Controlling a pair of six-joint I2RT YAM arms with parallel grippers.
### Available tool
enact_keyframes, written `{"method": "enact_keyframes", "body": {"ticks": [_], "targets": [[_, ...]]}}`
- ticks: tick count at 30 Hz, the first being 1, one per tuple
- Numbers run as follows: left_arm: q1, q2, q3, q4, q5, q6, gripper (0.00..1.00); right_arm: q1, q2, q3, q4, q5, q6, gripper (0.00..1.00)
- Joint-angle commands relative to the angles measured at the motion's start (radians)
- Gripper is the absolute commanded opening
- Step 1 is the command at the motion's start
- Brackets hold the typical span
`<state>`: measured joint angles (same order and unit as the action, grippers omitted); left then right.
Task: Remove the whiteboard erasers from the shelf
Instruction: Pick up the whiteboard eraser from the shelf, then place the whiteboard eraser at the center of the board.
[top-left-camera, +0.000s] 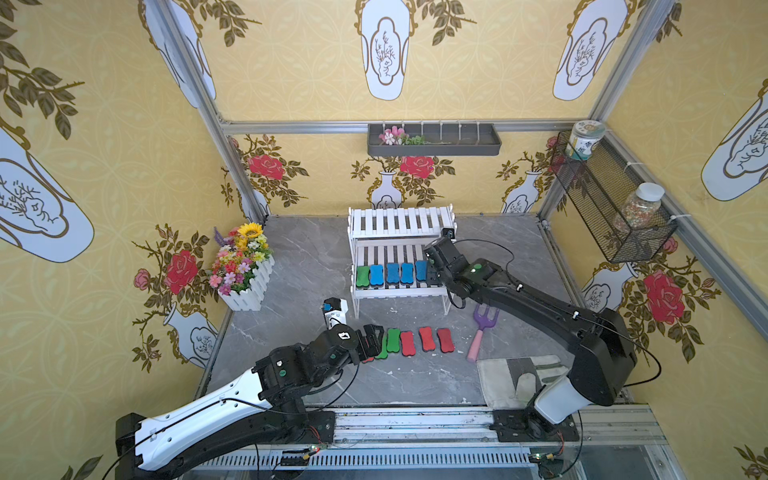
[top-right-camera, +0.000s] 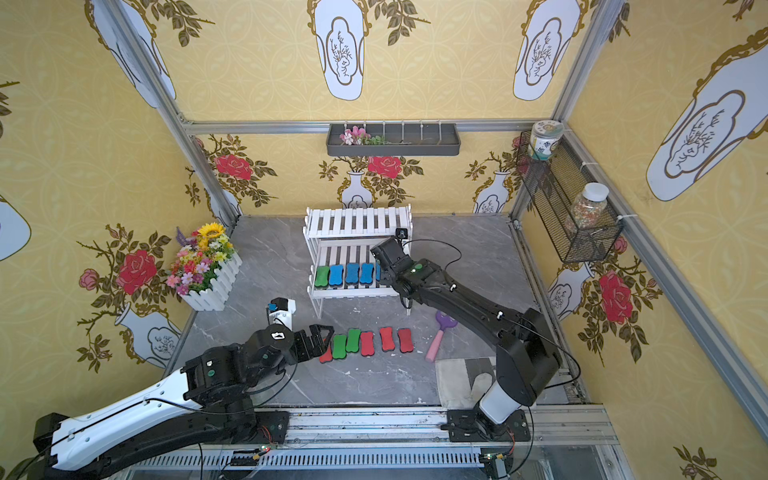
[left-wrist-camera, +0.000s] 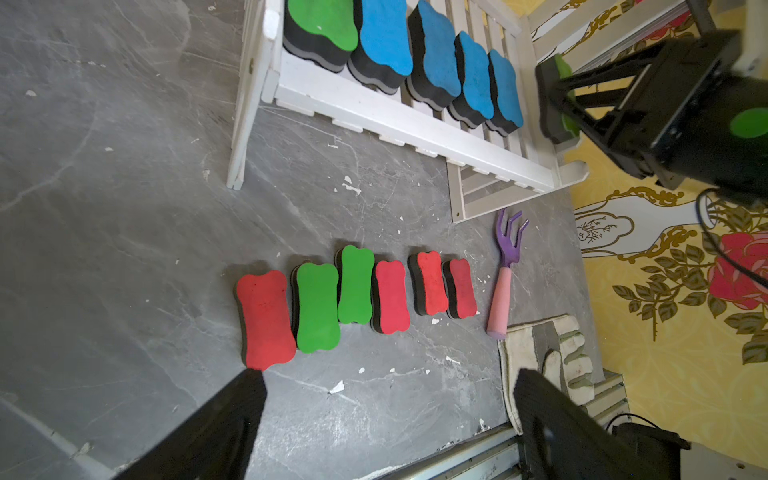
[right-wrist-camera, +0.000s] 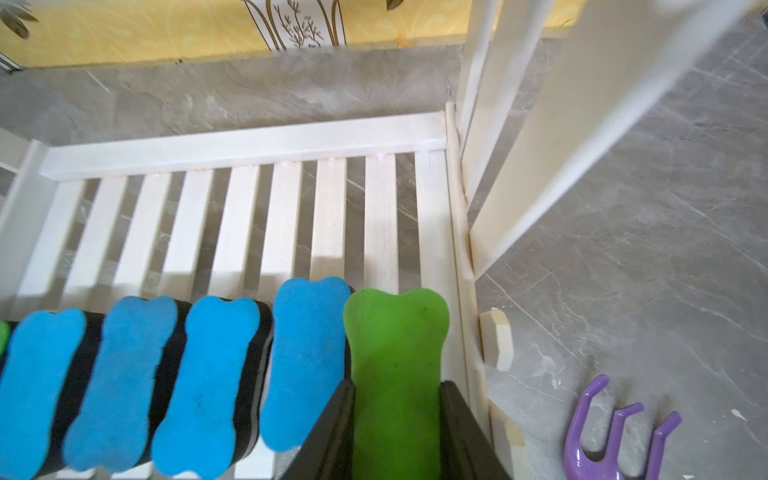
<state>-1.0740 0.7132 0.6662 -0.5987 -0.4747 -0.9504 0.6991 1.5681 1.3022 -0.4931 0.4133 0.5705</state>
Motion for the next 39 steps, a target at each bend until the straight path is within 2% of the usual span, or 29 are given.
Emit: {"method": "enact_keyframes", "body": {"ticks": [1, 5, 8, 15, 17, 20, 23, 27, 39], "targets": [[-0.001, -0.001, 0.003, -0.007, -0.012, 0.001, 1.0, 0.011, -0.05, -0.024, 0.017, -0.012, 0.008, 0.34], [0.0, -0.004, 0.003, -0.009, -0.02, 0.001, 0.99, 0.073, -0.151, -0.115, 0.017, -0.007, 0.054, 0.34], [0.0, -0.007, 0.003, -0.01, -0.021, 0.001, 0.99, 0.183, -0.258, -0.231, -0.004, 0.045, 0.129, 0.34], [0.003, 0.002, 0.013, -0.009, -0.024, 0.013, 0.99, 0.511, -0.426, -0.503, -0.14, 0.181, 0.481, 0.33], [0.005, 0.01, 0.022, -0.009, -0.025, 0.021, 1.0, 0.595, -0.422, -0.554, -0.175, 0.203, 0.606, 0.33], [0.005, 0.025, 0.044, -0.012, -0.024, 0.031, 1.0, 0.686, -0.371, -0.612, -0.169, 0.198, 0.72, 0.32], [0.005, 0.029, 0.058, -0.016, -0.028, 0.035, 0.99, 0.73, -0.306, -0.63, -0.169, 0.185, 0.785, 0.32], [0.005, 0.024, 0.056, -0.019, -0.026, 0.026, 0.99, 0.74, -0.305, -0.654, -0.168, 0.182, 0.822, 0.32], [0.005, 0.041, 0.053, -0.013, -0.021, 0.019, 0.99, 0.687, -0.267, -0.707, -0.063, 0.119, 0.768, 0.32]]}}
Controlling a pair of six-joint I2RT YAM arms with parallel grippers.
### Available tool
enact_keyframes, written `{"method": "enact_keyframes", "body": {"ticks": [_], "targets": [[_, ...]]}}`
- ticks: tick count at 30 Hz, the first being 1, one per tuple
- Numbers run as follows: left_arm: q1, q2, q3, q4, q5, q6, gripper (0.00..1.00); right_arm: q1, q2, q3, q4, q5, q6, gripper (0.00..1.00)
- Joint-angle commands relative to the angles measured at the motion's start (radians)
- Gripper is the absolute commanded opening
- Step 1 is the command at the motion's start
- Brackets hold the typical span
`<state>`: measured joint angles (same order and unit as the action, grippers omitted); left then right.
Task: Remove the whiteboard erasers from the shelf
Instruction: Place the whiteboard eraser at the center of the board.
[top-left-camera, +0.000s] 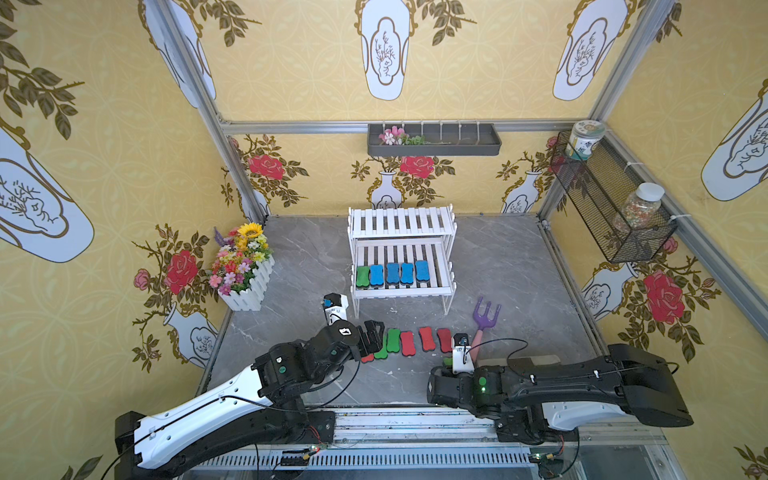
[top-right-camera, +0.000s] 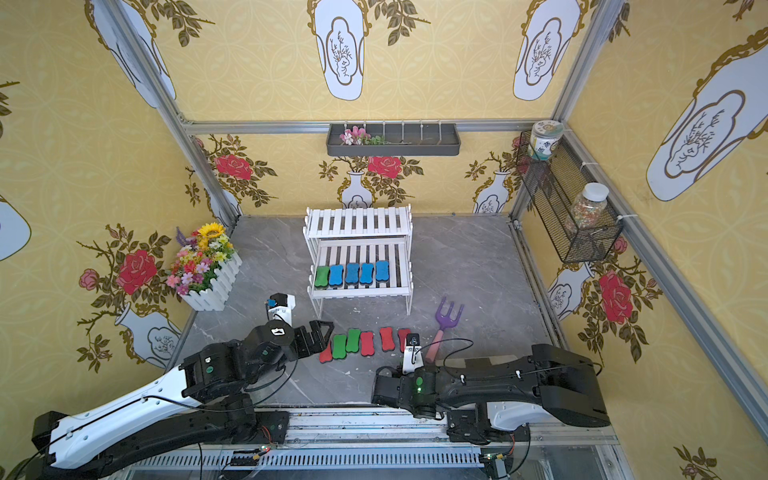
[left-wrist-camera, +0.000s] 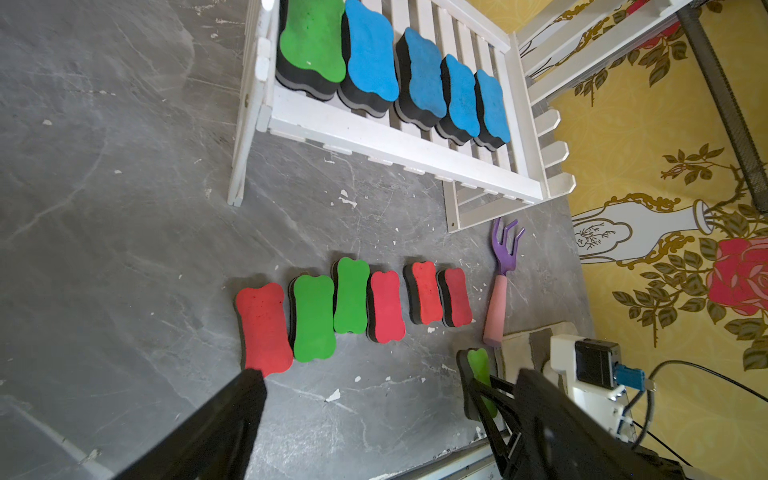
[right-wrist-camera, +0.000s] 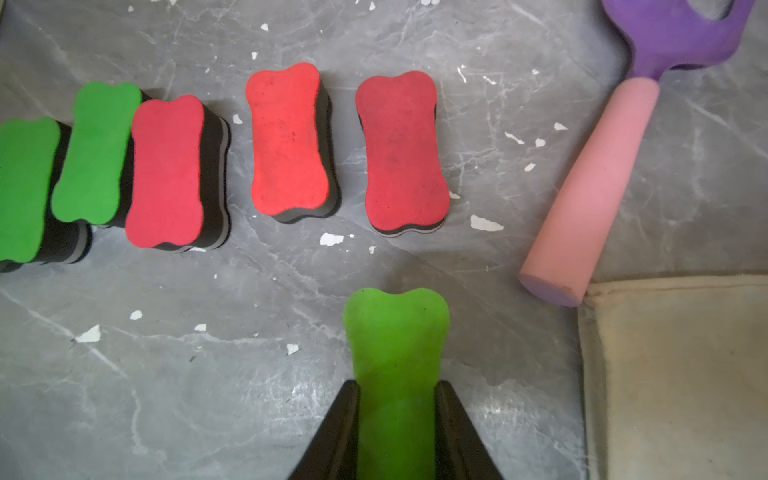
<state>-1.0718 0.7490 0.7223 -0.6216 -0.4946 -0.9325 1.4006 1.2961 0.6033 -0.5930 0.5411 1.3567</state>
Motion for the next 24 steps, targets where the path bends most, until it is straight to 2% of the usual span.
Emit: {"method": "enact_keyframes", "body": {"ticks": [1, 5, 15, 18, 21, 24], "targets": [[0.002, 0.006, -0.004, 0.011, -0.001, 0.001, 0.99, -0.025, 0.008, -0.014, 0.047, -0.014, -0.026, 0.32], [0.003, 0.008, -0.006, 0.013, -0.001, 0.001, 0.99, -0.055, 0.022, -0.029, 0.096, -0.038, -0.054, 0.33], [0.003, 0.016, -0.001, 0.019, 0.0, 0.004, 1.0, -0.059, 0.02, -0.015, 0.069, -0.018, -0.055, 0.46], [0.002, 0.028, 0.009, 0.019, 0.005, 0.007, 0.99, -0.035, -0.031, 0.003, 0.0, 0.032, -0.034, 0.5], [0.003, 0.05, 0.024, 0.033, 0.015, 0.021, 0.99, -0.018, -0.121, 0.025, -0.066, 0.075, -0.029, 0.59], [0.003, 0.097, 0.051, 0.06, 0.025, 0.043, 0.99, 0.0, -0.212, 0.05, -0.136, 0.14, -0.029, 0.6]]}}
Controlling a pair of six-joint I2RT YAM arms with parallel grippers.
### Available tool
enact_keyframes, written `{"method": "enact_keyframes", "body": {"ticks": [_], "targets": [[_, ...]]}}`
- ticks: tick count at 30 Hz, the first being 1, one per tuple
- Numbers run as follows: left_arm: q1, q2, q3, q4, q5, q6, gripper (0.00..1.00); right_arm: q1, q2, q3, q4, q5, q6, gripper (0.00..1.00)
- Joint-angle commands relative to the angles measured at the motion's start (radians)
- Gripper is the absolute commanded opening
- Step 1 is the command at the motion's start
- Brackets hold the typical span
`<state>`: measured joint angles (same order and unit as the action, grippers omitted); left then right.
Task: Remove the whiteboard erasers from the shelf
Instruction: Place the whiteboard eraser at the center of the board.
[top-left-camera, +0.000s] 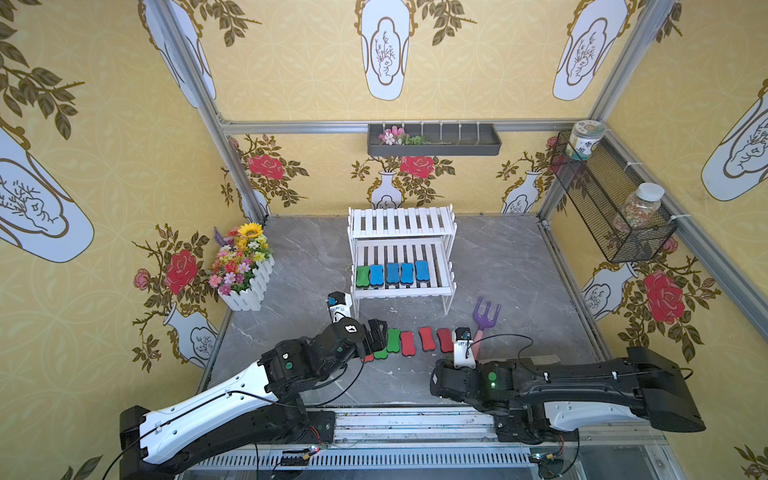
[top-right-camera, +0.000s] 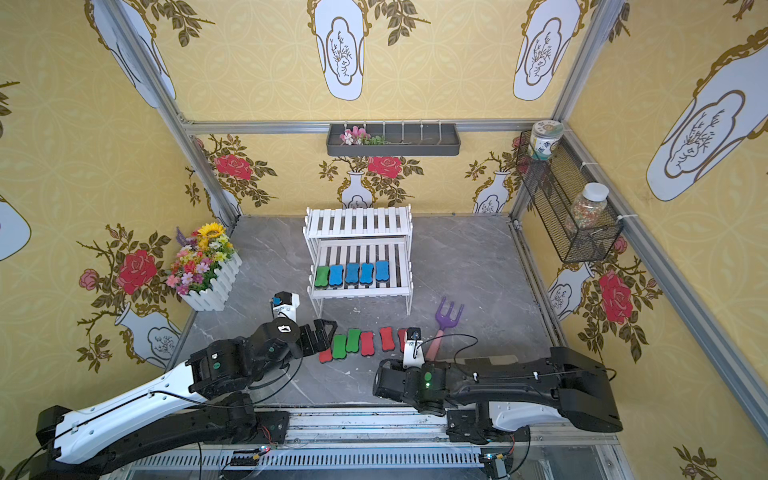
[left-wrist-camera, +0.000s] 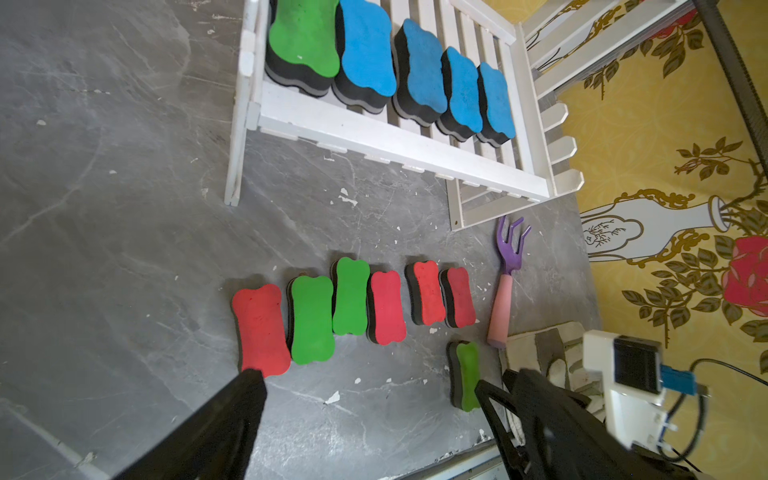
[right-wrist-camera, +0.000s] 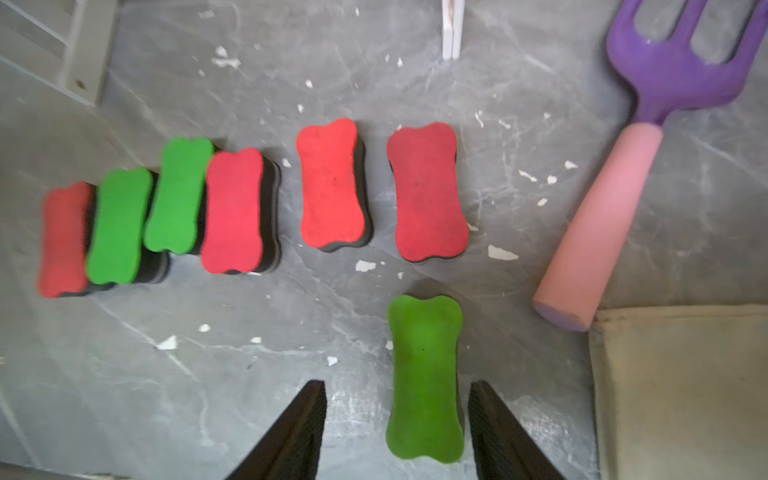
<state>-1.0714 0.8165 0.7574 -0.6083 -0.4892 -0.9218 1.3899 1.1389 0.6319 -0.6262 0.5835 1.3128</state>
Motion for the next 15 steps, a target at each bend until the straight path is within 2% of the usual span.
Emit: {"method": "enact_keyframes", "body": {"ticks": [1, 6, 12, 15], "targets": [[0.002, 0.05, 0.028, 0.059, 0.027, 0.04, 0.99, 0.011, -0.076, 0.035, -0.127, 0.112, 0.007, 0.61], [0.002, 0.257, 0.163, 0.097, 0.026, 0.081, 0.96, 0.014, -0.149, 0.088, -0.27, 0.206, 0.039, 0.61], [0.028, 0.51, 0.359, 0.062, -0.035, 0.134, 0.86, 0.035, -0.247, 0.012, -0.256, 0.212, 0.072, 0.59], [0.058, 0.601, 0.423, 0.074, -0.015, 0.164, 0.81, 0.054, -0.27, -0.022, -0.255, 0.21, 0.094, 0.58]]}}
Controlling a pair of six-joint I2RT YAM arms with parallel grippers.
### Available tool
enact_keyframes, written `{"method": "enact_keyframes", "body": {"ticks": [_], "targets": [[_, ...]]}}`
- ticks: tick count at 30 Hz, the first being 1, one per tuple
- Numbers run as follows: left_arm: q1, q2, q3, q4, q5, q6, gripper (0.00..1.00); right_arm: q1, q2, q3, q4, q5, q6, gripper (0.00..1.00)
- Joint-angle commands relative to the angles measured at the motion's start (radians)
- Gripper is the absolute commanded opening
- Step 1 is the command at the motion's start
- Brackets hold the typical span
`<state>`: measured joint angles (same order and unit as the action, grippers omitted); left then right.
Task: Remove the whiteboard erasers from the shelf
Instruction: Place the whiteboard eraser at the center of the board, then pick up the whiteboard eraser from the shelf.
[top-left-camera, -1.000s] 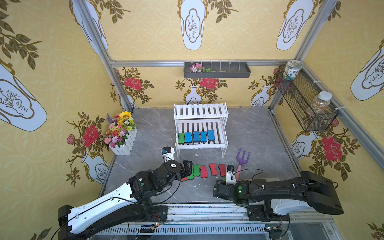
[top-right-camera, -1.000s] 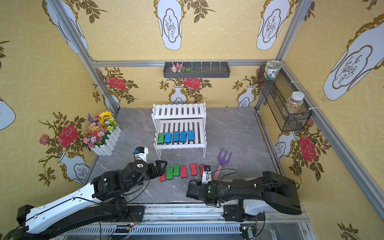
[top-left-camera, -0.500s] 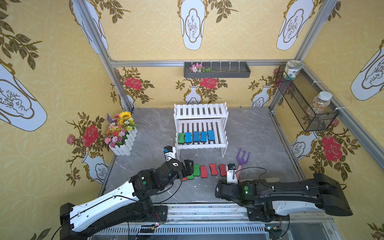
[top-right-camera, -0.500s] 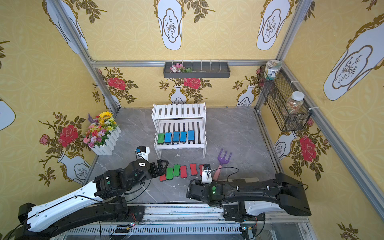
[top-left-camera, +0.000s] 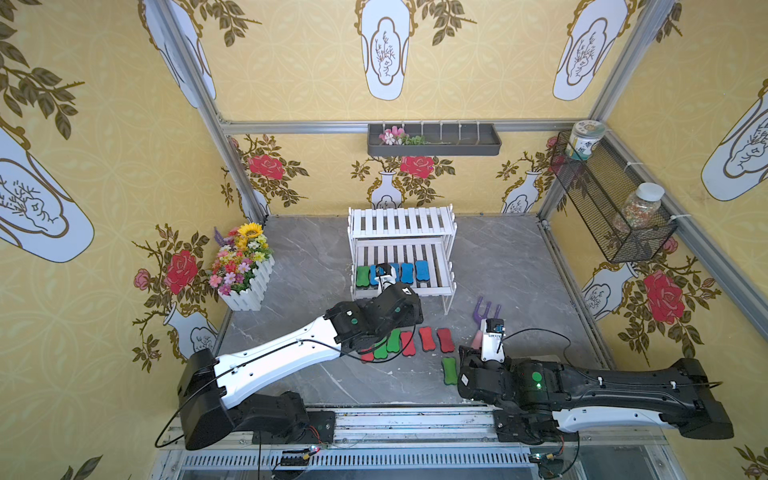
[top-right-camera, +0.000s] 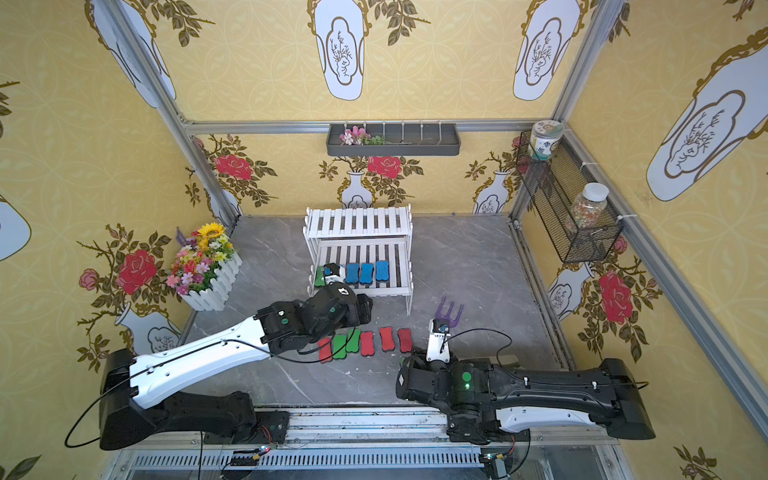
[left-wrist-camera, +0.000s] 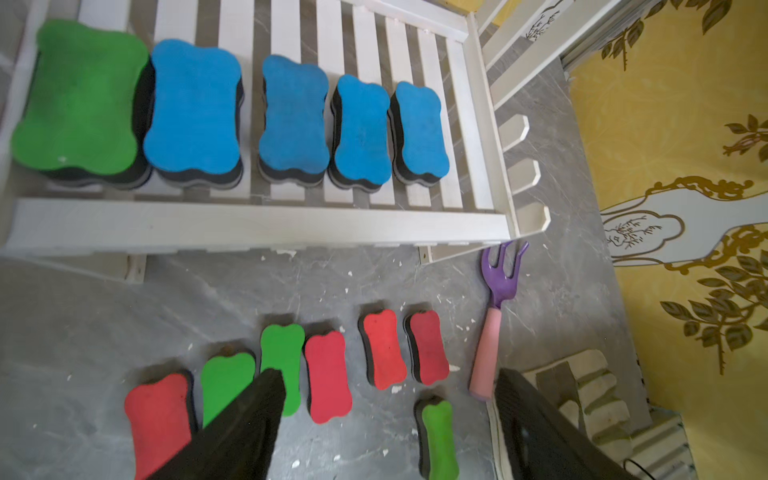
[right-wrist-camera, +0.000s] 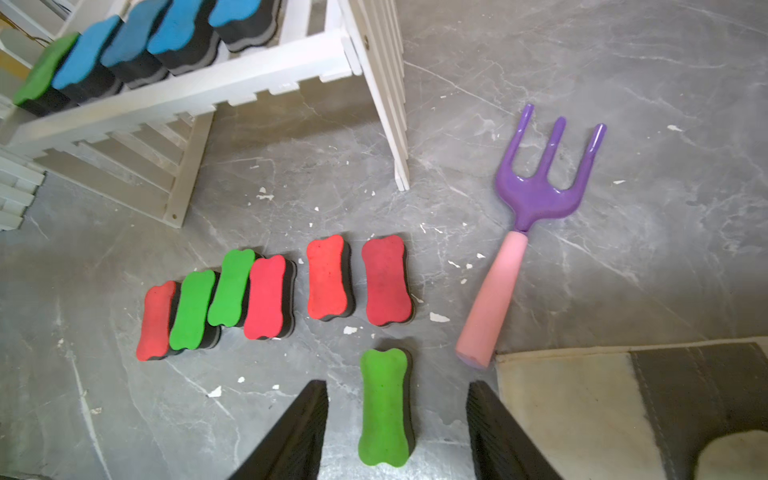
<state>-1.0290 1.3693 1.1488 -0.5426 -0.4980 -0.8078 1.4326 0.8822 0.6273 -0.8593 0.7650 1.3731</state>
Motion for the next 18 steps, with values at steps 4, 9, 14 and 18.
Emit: {"method": "enact_keyframes", "body": {"ticks": [4, 9, 14, 18], "targets": [[0.023, 0.147, 0.109, 0.048, 0.016, 0.104, 0.73, 0.032, -0.039, -0.03, -0.046, 0.042, 0.046, 0.58], [0.031, 0.269, 0.205, 0.052, -0.018, 0.168, 0.69, 0.049, -0.091, -0.054, -0.052, 0.046, 0.047, 0.57], [0.064, 0.34, 0.275, 0.069, -0.017, 0.201, 0.64, 0.06, -0.131, -0.084, -0.064, 0.04, 0.069, 0.57], [0.077, 0.383, 0.324, 0.073, -0.028, 0.241, 0.64, 0.063, -0.144, -0.095, -0.066, 0.04, 0.076, 0.57]]}}
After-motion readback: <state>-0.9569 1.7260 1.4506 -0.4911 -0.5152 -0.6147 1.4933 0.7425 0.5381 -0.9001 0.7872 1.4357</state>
